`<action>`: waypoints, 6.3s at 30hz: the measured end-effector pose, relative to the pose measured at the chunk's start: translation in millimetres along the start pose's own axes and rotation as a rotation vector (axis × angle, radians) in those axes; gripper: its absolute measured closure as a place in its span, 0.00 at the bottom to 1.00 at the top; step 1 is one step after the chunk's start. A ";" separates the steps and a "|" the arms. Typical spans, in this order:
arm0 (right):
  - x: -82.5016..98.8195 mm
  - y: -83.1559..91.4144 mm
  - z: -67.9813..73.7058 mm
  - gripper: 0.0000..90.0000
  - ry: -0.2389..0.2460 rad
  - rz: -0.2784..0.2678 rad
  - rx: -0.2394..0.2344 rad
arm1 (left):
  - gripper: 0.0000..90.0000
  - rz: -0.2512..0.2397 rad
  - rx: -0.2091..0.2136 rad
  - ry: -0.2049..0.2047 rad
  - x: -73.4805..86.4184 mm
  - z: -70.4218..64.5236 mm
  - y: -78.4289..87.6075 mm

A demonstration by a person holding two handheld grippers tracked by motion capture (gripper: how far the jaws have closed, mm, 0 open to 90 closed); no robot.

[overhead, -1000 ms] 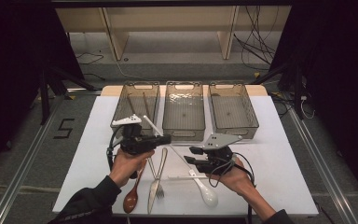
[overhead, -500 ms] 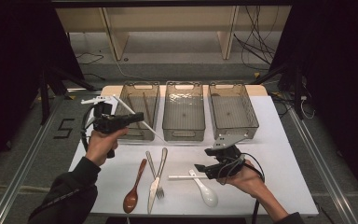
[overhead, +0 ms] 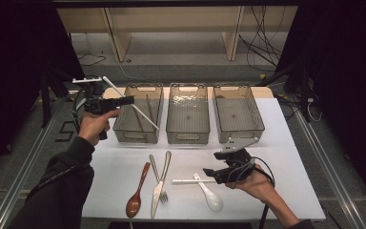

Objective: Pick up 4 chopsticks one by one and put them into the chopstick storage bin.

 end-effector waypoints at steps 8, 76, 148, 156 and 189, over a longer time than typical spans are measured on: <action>0.4 -0.2 0.0 0.34 0.000 0.003 -0.004 | 0.92 0.057 -0.068 0.003 -6.7 18.3 -17.1; 0.7 -0.7 1.5 0.34 0.010 0.011 -0.022 | 0.53 0.203 -0.195 -0.046 20.1 21.1 -74.5; 58.7 -50.2 -21.4 0.77 0.117 0.552 -0.039 | 0.17 0.085 0.038 -0.324 151.2 -64.4 17.0; 59.0 -51.6 -16.5 0.89 0.161 0.579 -0.047 | 0.17 0.091 0.041 -0.321 152.9 -64.6 15.9; 23.1 -30.6 -20.3 0.95 0.147 0.326 0.047 | 0.17 0.087 0.050 -0.312 150.7 -67.3 14.3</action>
Point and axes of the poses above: each handheld gripper's, and its own axes: y roughly backward along the jaws, x roughly out of its underside, z roughly to its left, the point moved 7 cm from there along -y, roughly forward along the jaws, and after that the axes turned 12 degrees about -x, right-handed, at the moved point
